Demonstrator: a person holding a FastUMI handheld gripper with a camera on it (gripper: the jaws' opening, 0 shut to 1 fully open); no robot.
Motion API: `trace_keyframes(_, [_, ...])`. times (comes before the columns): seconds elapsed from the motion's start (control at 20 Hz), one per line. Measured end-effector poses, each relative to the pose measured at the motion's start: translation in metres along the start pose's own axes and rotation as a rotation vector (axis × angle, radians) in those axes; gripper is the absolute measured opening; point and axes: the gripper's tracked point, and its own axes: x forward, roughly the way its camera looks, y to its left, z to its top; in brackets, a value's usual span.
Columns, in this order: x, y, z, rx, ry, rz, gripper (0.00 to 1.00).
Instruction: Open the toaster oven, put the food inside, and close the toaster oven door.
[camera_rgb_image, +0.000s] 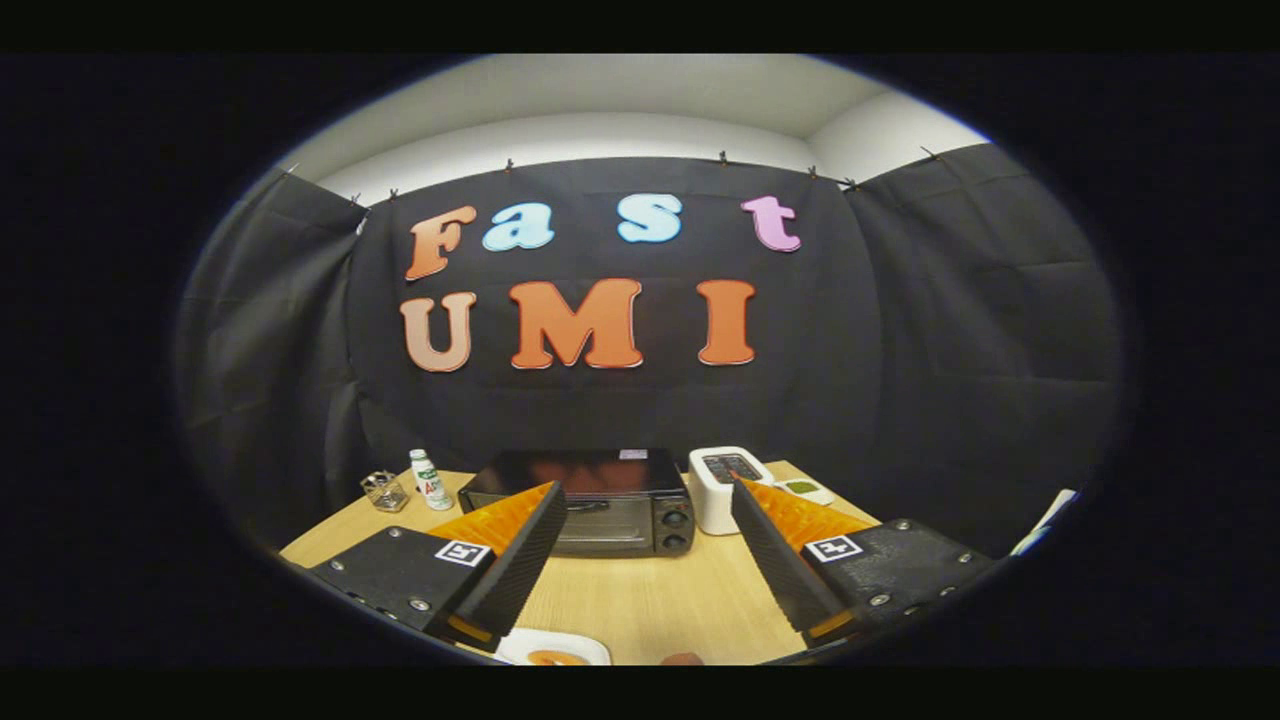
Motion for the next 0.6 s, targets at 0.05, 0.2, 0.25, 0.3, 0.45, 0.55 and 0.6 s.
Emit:
trace_keyframes(0.05, [0.008, 0.008, -0.003, 0.003, 0.005, 0.013, 0.98])
trace_keyframes(0.2, [0.032, 0.031, -0.012, -0.014, 0.032, 0.04, 0.99])
trace_keyframes(0.25, [0.039, 0.038, -0.014, -0.025, 0.039, 0.046, 0.99])
trace_keyframes(0.3, [0.049, 0.045, -0.018, -0.035, 0.048, 0.054, 0.99])
trace_keyframes(0.45, [0.077, 0.07, -0.033, -0.036, 0.09, 0.082, 0.98])
trace_keyframes(0.55, [0.098, 0.085, -0.046, -0.03, 0.126, 0.101, 0.98])
trace_keyframes(0.6, [0.11, 0.092, -0.051, -0.031, 0.139, 0.106, 0.98])
